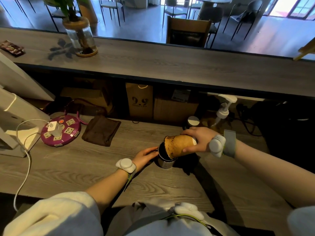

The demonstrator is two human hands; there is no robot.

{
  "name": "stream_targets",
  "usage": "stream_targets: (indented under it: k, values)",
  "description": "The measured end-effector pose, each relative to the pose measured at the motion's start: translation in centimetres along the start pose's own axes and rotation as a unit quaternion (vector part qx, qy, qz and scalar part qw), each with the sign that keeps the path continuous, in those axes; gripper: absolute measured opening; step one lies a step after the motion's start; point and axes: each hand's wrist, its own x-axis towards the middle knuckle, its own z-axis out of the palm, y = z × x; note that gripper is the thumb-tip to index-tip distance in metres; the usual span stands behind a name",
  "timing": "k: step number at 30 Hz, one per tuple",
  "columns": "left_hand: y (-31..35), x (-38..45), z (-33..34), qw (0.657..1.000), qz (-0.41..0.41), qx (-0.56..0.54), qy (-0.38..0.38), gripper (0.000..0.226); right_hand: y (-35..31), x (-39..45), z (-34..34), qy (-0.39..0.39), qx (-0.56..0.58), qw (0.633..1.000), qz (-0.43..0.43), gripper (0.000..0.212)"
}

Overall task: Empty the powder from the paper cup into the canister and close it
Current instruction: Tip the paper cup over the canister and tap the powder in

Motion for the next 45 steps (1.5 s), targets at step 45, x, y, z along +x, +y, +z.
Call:
stream_targets:
  k: [45]
  values:
    - [-0.1,0.1,0.0,0.998,-0.046,-0.031,0.010,0.038,-1.7,-0.1,-1.2,-0.029,-0.025,0.999,0.039,0.080]
